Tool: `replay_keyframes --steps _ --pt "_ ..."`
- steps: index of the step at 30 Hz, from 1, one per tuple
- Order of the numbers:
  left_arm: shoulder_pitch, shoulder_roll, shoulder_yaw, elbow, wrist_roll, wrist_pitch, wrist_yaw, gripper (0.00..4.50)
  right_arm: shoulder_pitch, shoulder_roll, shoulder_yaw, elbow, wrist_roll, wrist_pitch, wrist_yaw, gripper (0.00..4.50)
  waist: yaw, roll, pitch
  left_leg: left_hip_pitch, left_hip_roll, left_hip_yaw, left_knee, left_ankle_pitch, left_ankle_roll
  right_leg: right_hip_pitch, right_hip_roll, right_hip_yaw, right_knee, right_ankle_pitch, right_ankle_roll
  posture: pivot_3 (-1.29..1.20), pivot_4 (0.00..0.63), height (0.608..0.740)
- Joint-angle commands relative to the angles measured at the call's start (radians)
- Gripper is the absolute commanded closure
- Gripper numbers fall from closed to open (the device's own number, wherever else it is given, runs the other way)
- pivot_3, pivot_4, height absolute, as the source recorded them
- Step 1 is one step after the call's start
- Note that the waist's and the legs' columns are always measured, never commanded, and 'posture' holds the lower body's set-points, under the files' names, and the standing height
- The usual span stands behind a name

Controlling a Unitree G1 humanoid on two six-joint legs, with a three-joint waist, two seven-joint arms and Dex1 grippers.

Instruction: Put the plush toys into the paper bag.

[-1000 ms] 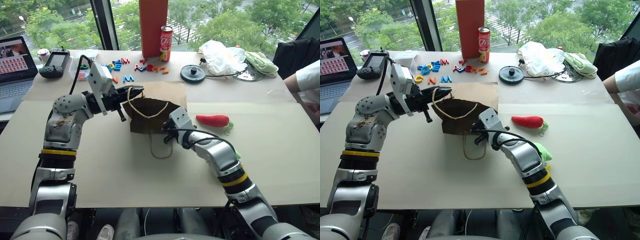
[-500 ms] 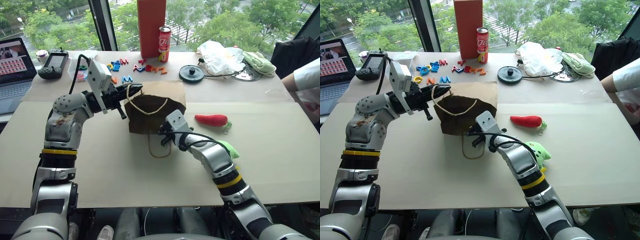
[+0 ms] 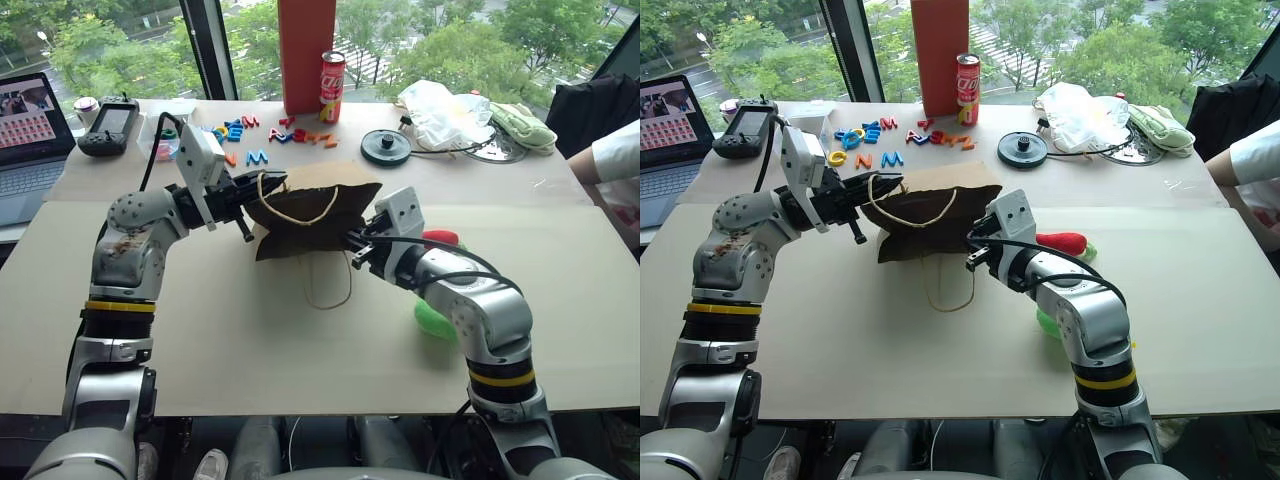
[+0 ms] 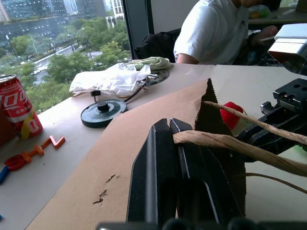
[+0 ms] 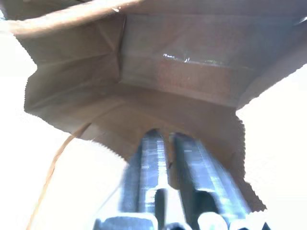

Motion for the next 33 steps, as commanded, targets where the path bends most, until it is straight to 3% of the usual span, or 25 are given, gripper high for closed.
replay_keyframes --steps 1,7,8,11,16,20,29,33 --pt "0.000 0.001 0.013 -0.029 0.000 -0.009 0.003 4.50 0.003 -0.078 -0.107 -0.113 0.070 0.054 0.040 2.34 0.000 0.000 0.000 0.000 0.000 0.000 0.000 0.000 0.000 0.000 0.000 0.000 0.000 0.000 0.000 0.00 0.150 0.739" --pt "0.004 0.002 0.014 -0.036 -0.003 -0.004 0.003 4.50 0.084 -0.376 -0.248 -0.188 0.148 0.165 0.169 0.25 0.008 0.000 0.000 0.000 -0.001 0.000 0.000 0.000 0.000 0.001 -0.001 0.000 -0.002 0.000 0.000 0.00 0.150 0.739" --pt "0.004 0.002 0.014 -0.036 -0.003 -0.004 0.003 4.50 0.105 -0.423 -0.261 -0.194 0.156 0.184 0.184 0.07 0.007 0.000 0.000 0.000 -0.001 0.000 -0.001 0.000 0.000 0.001 -0.001 0.000 -0.003 0.000 0.000 0.00 0.150 0.739" --pt "0.003 0.001 0.014 -0.033 -0.003 -0.005 0.002 4.50 0.237 -0.587 -0.284 -0.237 0.184 0.222 0.272 0.07 0.008 0.000 0.000 0.000 -0.001 -0.001 -0.002 0.000 0.000 0.001 -0.001 0.001 -0.003 0.000 0.000 0.00 0.150 0.739" --pt "-0.007 -0.005 0.013 -0.023 -0.004 -0.005 0.002 4.50 0.401 -0.743 -0.295 -0.250 0.187 0.221 0.341 0.07 0.006 0.000 0.000 0.001 -0.002 -0.003 -0.003 0.000 0.000 0.001 -0.001 0.004 -0.004 -0.001 0.001 0.00 0.150 0.739" --pt "-0.014 -0.010 0.012 -0.021 -0.005 -0.002 0.005 4.50 0.444 -0.742 -0.236 -0.234 0.153 0.206 0.301 0.07 0.000 0.000 0.000 0.002 -0.002 -0.004 -0.002 0.000 0.001 0.002 -0.001 0.005 -0.003 -0.001 0.002 0.00 0.150 0.739" --pt "-0.016 -0.012 0.014 -0.018 -0.005 -0.002 0.005 4.50 0.390 -0.644 -0.173 -0.184 0.111 0.189 0.201 0.07 0.001 0.000 0.000 0.002 -0.003 -0.004 -0.002 0.000 0.001 0.002 -0.001 0.006 -0.003 -0.001 0.002 0.00 0.150 0.739" --pt "-0.017 -0.013 0.014 -0.018 -0.004 -0.001 0.005 4.50 0.368 -0.609 -0.149 -0.178 0.098 0.160 0.178 1.15 0.001 0.000 0.000 0.002 -0.004 -0.004 -0.002 0.000 0.001 0.002 -0.001 0.005 -0.003 -0.001 0.002 0.00 0.150 0.739"
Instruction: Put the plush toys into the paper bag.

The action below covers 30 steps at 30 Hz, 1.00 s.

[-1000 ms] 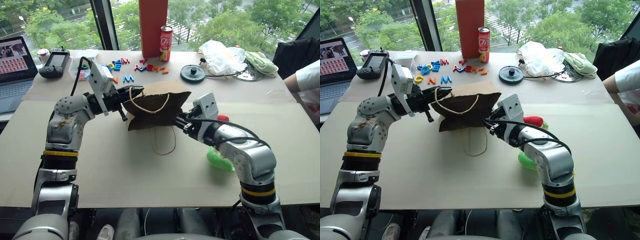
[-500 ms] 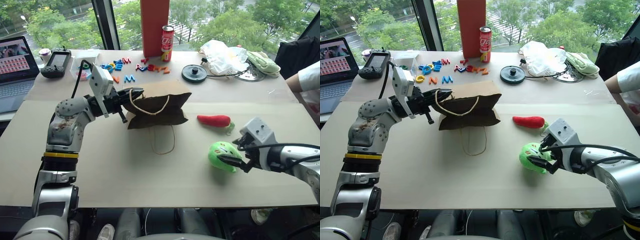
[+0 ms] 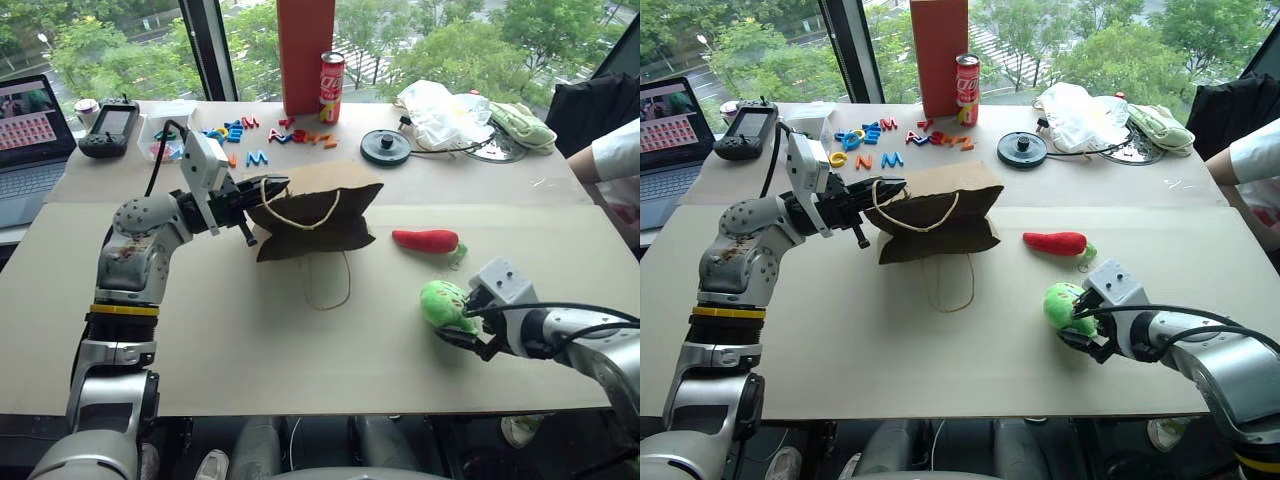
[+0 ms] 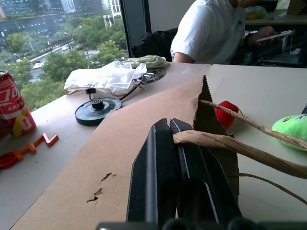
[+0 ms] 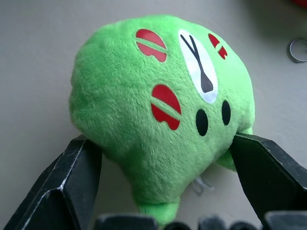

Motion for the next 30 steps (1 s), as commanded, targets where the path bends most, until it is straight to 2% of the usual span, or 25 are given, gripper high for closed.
replay_keyframes --steps 1,2,6,15,20,26,30 --pt "-0.033 0.001 0.015 -0.015 -0.005 -0.002 0.004 4.50 -0.024 0.017 0.012 -0.010 -0.013 -0.035 -0.017 1.57 -0.001 0.000 0.000 0.000 0.000 0.000 0.000 0.000 0.000 0.000 0.000 0.000 0.000 0.000 0.000 0.00 0.150 0.739" --pt "-0.033 0.002 0.016 -0.013 -0.005 -0.002 0.003 4.50 -0.030 0.026 0.015 -0.012 -0.013 -0.035 -0.020 1.74 -0.001 0.000 0.000 0.000 0.000 0.000 0.000 0.000 0.000 0.000 0.000 0.000 0.000 0.000 0.000 0.00 0.150 0.739" --pt "-0.035 0.004 0.017 -0.013 -0.004 -0.002 0.004 4.50 -0.044 0.039 0.031 -0.006 -0.023 -0.040 -0.027 3.10 0.000 0.000 0.000 0.000 0.000 0.000 0.000 0.000 0.000 0.000 0.000 0.000 0.000 0.000 0.000 0.00 0.150 0.739" --pt "-0.057 -0.003 0.030 -0.006 -0.022 0.031 0.025 4.50 -0.128 0.074 -0.006 -0.039 -0.029 -0.137 -0.031 3.10 -0.001 0.000 0.000 0.000 0.000 0.000 0.000 0.000 0.000 -0.001 0.000 0.000 0.001 0.000 0.000 0.00 0.150 0.739" --pt "-0.068 -0.007 0.028 -0.008 -0.021 0.049 0.031 4.50 -0.252 0.111 -0.082 -0.104 0.093 -0.130 0.012 3.10 0.000 0.000 0.000 0.000 0.000 0.000 0.000 0.000 0.000 -0.001 0.000 0.001 0.000 0.000 0.000 0.00 0.150 0.739" --pt "-0.082 -0.020 0.036 -0.018 -0.041 0.089 0.038 4.50 -0.405 0.183 0.020 -0.149 0.174 -0.100 -0.005 3.10 0.000 0.000 0.000 -0.001 0.000 0.000 0.000 0.000 0.000 -0.001 0.000 0.000 0.000 0.000 0.000 0.00 0.150 0.739" --pt "-0.094 -0.033 0.050 -0.031 -0.076 0.146 0.050 4.50 -0.496 0.226 0.129 -0.090 0.123 -0.103 -0.049 3.10 -0.001 0.000 0.000 -0.001 0.000 0.000 0.000 0.000 0.000 -0.001 0.000 0.000 0.001 0.000 0.000 0.00 0.150 0.739"
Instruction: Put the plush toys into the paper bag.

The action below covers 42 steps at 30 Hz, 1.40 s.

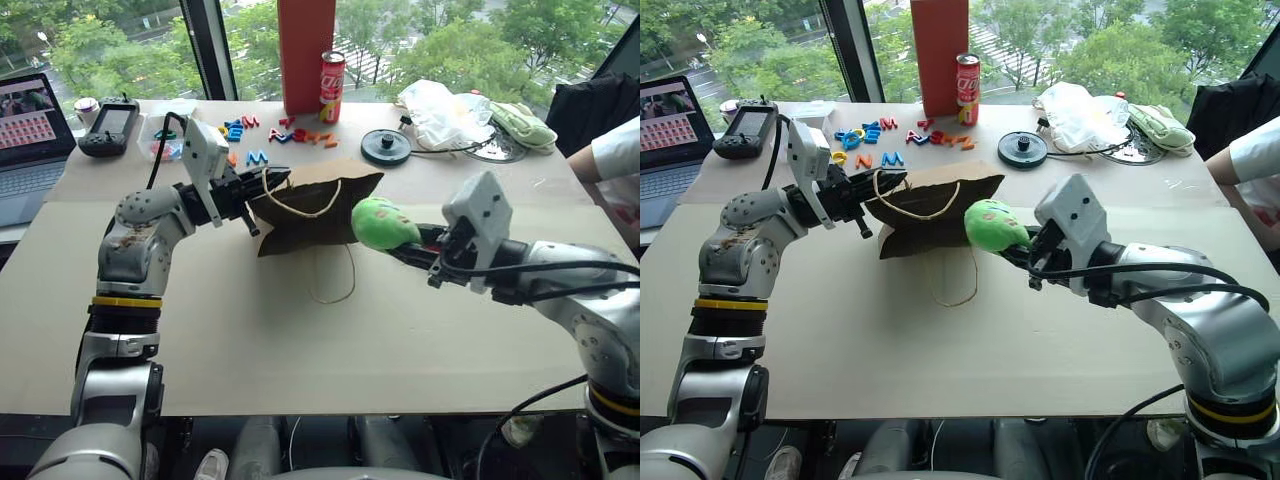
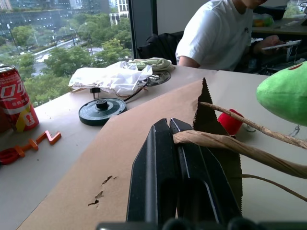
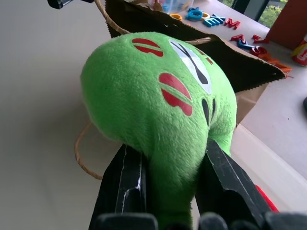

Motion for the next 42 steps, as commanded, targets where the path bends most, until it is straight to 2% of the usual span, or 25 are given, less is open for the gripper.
replay_keyframes --steps 1,9,16,23,32,35,42 --pt "-0.043 -0.007 0.036 -0.042 -0.053 0.050 0.016 4.50 -0.080 0.022 0.087 0.049 -0.058 -0.013 -0.044 3.10 0.000 0.000 0.000 0.000 0.000 0.000 0.000 0.000 0.000 0.000 0.000 0.000 0.000 0.000 0.000 0.00 0.150 0.739" --pt "-0.044 -0.006 0.040 -0.067 -0.082 0.104 0.016 4.50 -0.169 0.029 0.268 0.183 -0.196 -0.074 -0.045 3.10 0.000 0.000 0.000 -0.001 0.000 0.001 0.000 0.000 0.000 -0.001 0.000 0.000 0.000 0.000 0.000 0.00 0.150 0.739" --pt "-0.013 0.009 0.018 -0.092 -0.069 0.091 -0.019 4.50 -0.203 0.038 0.319 0.249 -0.266 -0.086 -0.034 3.10 0.000 0.000 0.000 -0.001 0.000 0.001 0.000 0.000 0.000 -0.001 0.000 0.000 0.000 0.000 0.000 0.00 0.150 0.739" --pt "0.021 0.019 -0.021 -0.121 -0.046 0.068 -0.064 4.50 -0.338 0.144 0.347 0.400 -0.325 -0.045 -0.071 3.10 -0.002 0.000 0.000 -0.001 0.001 0.002 0.000 0.000 0.000 -0.001 0.001 0.000 0.001 0.000 0.000 0.00 0.150 0.739" --pt "0.022 0.017 -0.025 -0.120 -0.049 0.067 -0.080 4.50 -0.414 0.281 0.382 0.609 -0.430 -0.025 -0.153 3.10 0.000 0.000 0.000 -0.001 0.001 0.004 0.000 0.000 0.000 -0.002 0.000 -0.001 0.001 0.000 0.000 0.00 0.150 0.739" --pt "0.022 0.018 -0.023 -0.119 -0.050 0.068 -0.083 4.50 -0.419 0.318 0.367 0.652 -0.469 -0.035 -0.197 2.34 -0.001 0.000 0.000 -0.001 0.000 0.005 0.000 0.000 0.000 -0.002 0.000 -0.001 0.002 0.000 0.000 0.00 0.150 0.739" --pt "0.019 0.023 -0.018 -0.109 -0.046 0.068 -0.087 4.50 -0.422 0.357 0.288 0.644 -0.471 -0.002 -0.231 0.03 -0.002 0.001 0.000 -0.002 0.001 0.004 -0.001 0.000 0.000 -0.002 0.000 -0.001 0.005 0.000 0.000 0.00 0.150 0.739"
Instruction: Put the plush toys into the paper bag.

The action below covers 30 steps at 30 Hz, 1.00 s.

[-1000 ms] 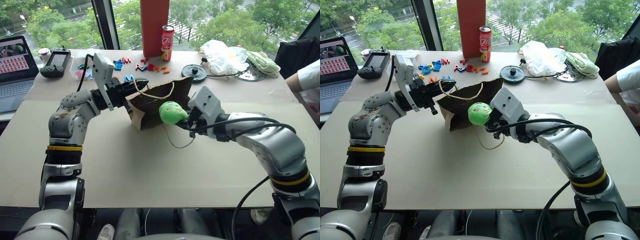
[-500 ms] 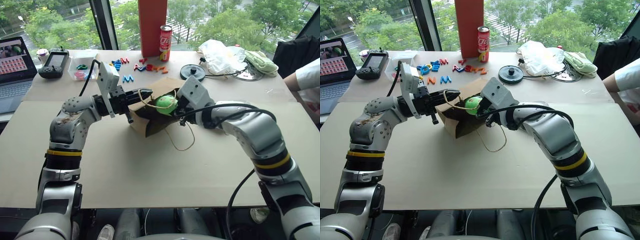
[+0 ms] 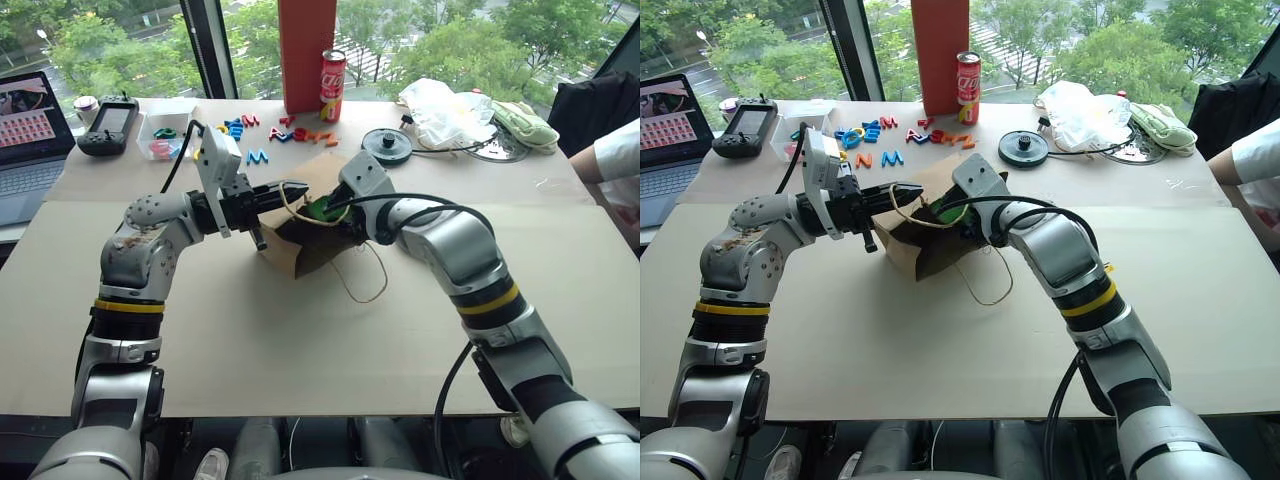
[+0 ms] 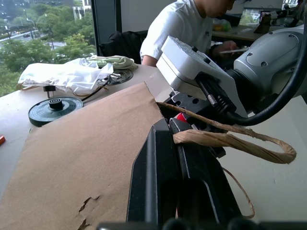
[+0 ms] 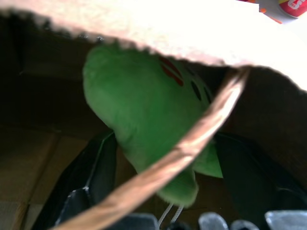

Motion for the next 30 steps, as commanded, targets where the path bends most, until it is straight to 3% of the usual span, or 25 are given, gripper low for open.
replay_keyframes --steps 1,10,14,17,21,30 --pt "-0.013 0.012 0.014 -0.020 -0.001 -0.014 -0.004 4.50 -0.037 0.000 -0.075 -0.049 -0.006 0.025 -0.012 0.03 0.000 0.000 0.000 0.000 0.000 0.000 0.000 0.000 0.000 0.000 0.000 0.000 0.000 0.000 0.000 0.00 0.150 0.739" --pt "-0.031 0.019 0.030 0.009 0.000 -0.015 0.011 4.50 0.034 -0.122 -0.220 -0.301 0.130 0.154 0.124 0.03 0.002 0.000 0.000 -0.001 0.000 -0.001 -0.001 0.000 0.000 0.000 0.000 -0.001 0.000 0.000 0.000 0.00 0.150 0.739" --pt "-0.039 0.024 0.039 0.030 0.002 -0.020 0.013 4.50 0.158 -0.286 -0.300 -0.418 0.214 0.160 0.248 0.03 0.004 0.000 0.000 -0.002 0.000 -0.002 -0.001 0.000 0.000 0.000 0.000 -0.002 -0.002 0.000 0.000 0.00 0.150 0.739" --pt "-0.042 0.025 0.039 0.036 0.003 -0.023 0.013 4.50 0.242 -0.407 -0.268 -0.368 0.166 0.105 0.261 0.03 0.006 0.000 0.000 -0.002 -0.001 -0.002 -0.001 0.000 0.001 0.001 -0.001 -0.002 -0.006 0.000 0.000 0.00 0.150 0.739" --pt "-0.041 0.024 0.038 0.035 0.002 -0.023 0.014 4.50 0.295 -0.463 -0.218 -0.204 0.078 -0.004 0.229 0.03 -0.002 0.000 0.000 -0.001 -0.002 -0.001 0.000 0.000 0.001 0.001 -0.001 0.000 -0.007 0.000 0.000 0.00 0.150 0.739" --pt "-0.040 0.025 0.035 0.033 0.002 -0.021 0.013 4.50 0.271 -0.402 -0.133 0.133 -0.059 -0.230 0.209 0.03 -0.003 0.000 0.000 0.001 -0.002 -0.002 -0.001 0.000 0.001 0.001 0.000 0.003 -0.006 0.000 0.000 0.00 0.150 0.739"
